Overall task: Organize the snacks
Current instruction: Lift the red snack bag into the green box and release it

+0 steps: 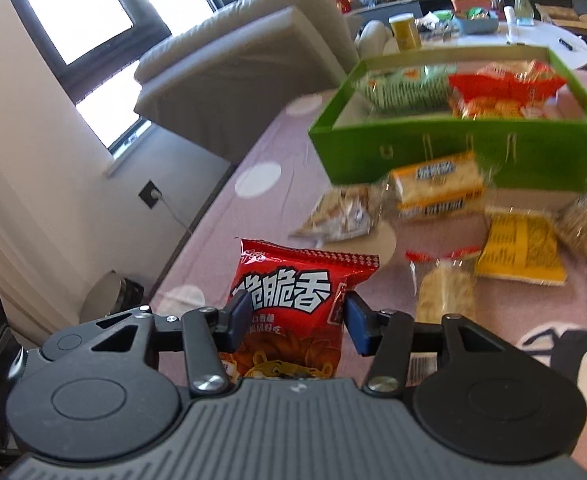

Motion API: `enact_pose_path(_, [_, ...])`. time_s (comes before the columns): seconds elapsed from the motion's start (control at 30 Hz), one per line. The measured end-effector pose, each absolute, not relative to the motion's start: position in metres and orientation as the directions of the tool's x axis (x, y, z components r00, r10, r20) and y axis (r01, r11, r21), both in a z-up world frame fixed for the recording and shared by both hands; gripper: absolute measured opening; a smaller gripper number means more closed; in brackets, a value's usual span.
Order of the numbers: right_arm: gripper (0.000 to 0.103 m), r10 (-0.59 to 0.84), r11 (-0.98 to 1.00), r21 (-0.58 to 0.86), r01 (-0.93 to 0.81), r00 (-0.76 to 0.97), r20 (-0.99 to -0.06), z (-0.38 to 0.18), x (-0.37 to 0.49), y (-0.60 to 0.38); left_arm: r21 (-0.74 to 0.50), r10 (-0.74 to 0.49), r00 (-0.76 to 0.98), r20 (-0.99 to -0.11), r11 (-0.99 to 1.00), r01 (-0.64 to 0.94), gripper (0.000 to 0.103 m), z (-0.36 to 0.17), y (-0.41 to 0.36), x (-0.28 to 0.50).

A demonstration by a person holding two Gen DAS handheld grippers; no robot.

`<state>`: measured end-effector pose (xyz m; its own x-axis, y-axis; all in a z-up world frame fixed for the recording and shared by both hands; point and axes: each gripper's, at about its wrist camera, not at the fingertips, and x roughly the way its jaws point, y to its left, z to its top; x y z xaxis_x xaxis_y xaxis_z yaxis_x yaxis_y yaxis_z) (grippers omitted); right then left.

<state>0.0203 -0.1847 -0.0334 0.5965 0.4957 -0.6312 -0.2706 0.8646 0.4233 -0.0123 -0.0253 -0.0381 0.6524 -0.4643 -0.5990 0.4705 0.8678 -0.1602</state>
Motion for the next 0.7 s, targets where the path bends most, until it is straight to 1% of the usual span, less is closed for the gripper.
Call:
enact_pose_path(0.2, [0.064,0.484,0.869,0.41,-0.276,0.643,-0.594,-0.015,0.029,-0.193,-0.117,-0.46,0.689,-0.56,0.867,0.484,0.068,-0.017,-0.039,0.001])
enact_pose_path(0.37, [0.064,0.475,0.87,0.41,-0.272,0.683,-0.555,-0.002,0.045,-0.205,-0.119,-0.471,0.71,-0.524,0.865,0.487,0.068,-0.001,-0.047,0.019])
enact_pose_path(0.7, [0.064,0.478,0.858,0.445,-0.257,0.718,-0.506,0.01,0.079,-0.226,-0.097,-0.466,0.727,-0.504,0.867,0.489,0.068,0.017,-0.068,0.057])
